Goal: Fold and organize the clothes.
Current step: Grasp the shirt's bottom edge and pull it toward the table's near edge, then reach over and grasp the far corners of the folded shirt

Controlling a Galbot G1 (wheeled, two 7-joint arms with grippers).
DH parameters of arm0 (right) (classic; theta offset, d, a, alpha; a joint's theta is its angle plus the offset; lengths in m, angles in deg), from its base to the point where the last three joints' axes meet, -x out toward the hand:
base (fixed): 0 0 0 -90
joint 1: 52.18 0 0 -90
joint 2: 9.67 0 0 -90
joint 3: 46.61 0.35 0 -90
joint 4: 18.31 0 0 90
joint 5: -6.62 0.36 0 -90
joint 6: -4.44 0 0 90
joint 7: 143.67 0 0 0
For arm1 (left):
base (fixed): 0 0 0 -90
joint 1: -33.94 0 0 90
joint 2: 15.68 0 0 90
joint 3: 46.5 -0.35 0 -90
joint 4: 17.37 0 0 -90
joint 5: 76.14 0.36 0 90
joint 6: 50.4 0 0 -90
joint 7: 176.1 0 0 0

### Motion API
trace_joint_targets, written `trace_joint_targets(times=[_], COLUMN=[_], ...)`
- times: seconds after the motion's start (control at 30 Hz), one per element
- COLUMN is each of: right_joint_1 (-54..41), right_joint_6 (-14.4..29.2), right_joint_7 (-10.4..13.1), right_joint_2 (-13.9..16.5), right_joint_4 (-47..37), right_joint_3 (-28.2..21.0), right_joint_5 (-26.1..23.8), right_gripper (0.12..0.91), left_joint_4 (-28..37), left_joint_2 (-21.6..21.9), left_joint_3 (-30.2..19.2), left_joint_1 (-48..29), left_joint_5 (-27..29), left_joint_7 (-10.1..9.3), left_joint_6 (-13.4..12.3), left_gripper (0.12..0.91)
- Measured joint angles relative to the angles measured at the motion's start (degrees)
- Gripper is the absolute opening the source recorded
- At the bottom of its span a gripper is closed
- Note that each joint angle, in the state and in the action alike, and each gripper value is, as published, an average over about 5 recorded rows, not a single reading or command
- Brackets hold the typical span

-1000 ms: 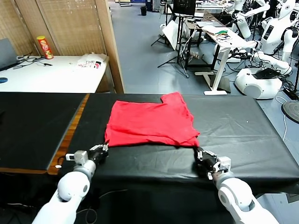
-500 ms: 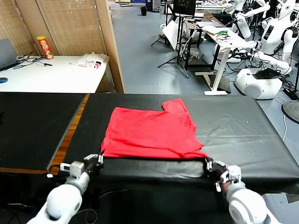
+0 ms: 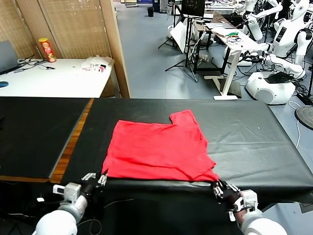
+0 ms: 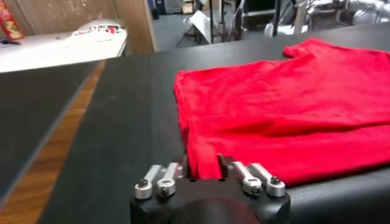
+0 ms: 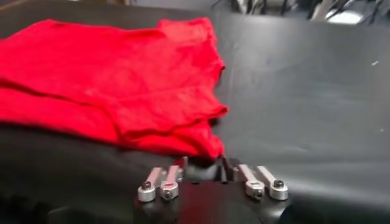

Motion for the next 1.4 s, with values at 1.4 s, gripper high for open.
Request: trace_joint_targets(times=[1.4], right_joint_1=[-63.66], right_joint_6=[9.34], right_joint_7=[-8.69], right_joint_2=[-22.72], right_joint_4=[-73.74], right_joint_3=[-25.29], right_joint_5=[-15.69], right_gripper=[0.798], left_joint_4=[52.49], left_joint_2=[-10.21], left_joint_3=[-17.45], left_joint_1=[-56.14], left_joint_5=[-9.52], left_joint_7=[9.07], left_joint_6=[2.21], left_gripper=[0.798])
